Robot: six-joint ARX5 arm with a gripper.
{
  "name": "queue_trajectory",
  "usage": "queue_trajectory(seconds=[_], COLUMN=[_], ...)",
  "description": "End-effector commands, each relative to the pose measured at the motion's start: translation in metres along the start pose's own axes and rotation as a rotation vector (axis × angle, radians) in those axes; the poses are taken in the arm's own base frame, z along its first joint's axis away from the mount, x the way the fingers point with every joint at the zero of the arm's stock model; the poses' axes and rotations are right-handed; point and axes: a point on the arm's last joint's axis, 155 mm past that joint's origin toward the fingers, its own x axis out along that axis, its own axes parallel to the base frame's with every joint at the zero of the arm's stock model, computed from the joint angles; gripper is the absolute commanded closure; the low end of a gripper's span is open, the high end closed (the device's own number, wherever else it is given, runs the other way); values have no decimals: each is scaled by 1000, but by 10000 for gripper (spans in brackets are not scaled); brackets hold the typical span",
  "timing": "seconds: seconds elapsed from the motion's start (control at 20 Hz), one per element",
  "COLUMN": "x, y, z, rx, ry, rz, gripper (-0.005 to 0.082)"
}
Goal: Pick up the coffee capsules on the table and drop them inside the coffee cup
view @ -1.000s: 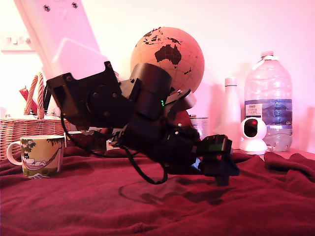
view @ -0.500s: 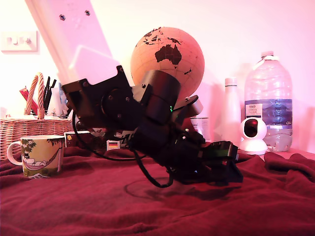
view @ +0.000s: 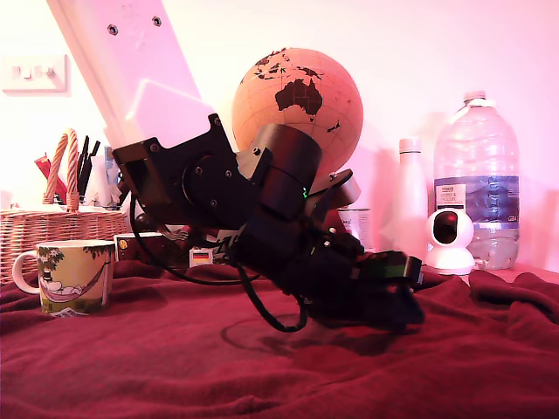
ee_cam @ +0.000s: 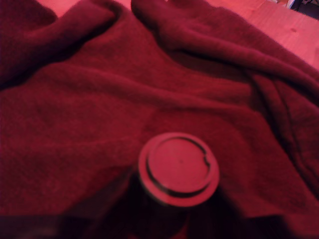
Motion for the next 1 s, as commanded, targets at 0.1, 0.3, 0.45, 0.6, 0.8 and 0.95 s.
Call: queue_trajectory(seconds=[0.1, 0.3, 0.45, 0.6, 0.8, 0.95], x=[4, 2, -1, -5, -14, -21], y=[-3, -5, -6, -9, -13, -16], z=[-12, -6, 0, 9, 24, 34], rx=[-11, -8, -6, 0, 9, 13], ry=[29, 18, 13, 4, -11, -16], rz=[-14, -23, -24, -28, -32, -31], gripper=[547, 552, 552, 552, 552, 552])
